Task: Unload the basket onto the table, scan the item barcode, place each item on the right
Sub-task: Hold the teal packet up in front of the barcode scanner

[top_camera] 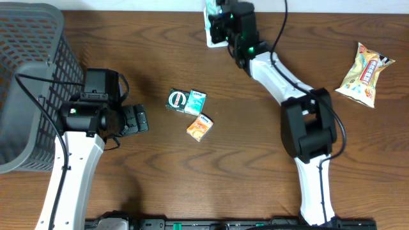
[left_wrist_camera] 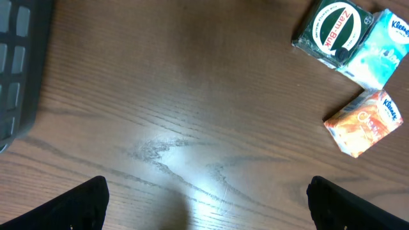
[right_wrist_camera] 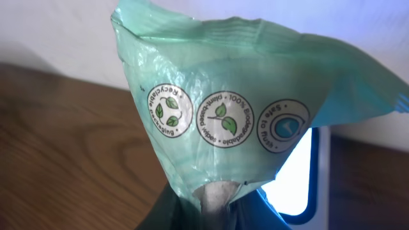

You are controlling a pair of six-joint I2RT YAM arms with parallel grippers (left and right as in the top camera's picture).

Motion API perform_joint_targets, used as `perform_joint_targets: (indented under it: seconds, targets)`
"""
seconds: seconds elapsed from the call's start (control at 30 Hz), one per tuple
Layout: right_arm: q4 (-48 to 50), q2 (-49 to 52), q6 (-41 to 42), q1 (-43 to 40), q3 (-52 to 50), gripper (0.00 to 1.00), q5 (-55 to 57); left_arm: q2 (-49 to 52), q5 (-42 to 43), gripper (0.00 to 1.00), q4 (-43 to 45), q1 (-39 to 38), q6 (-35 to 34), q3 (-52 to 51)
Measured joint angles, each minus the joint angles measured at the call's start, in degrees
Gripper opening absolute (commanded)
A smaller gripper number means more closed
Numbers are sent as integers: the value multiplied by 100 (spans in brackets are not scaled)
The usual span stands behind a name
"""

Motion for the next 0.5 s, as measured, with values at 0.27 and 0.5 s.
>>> perform_joint_targets:
  seconds: [0.27, 0.5]
  targets:
    - [-249, 151, 0, 0, 0, 1, 358, 0, 0, 98, -2, 0, 2, 0]
    - [-463, 151, 0, -33, 0, 1, 442, 0, 2, 98, -2, 0, 2, 0]
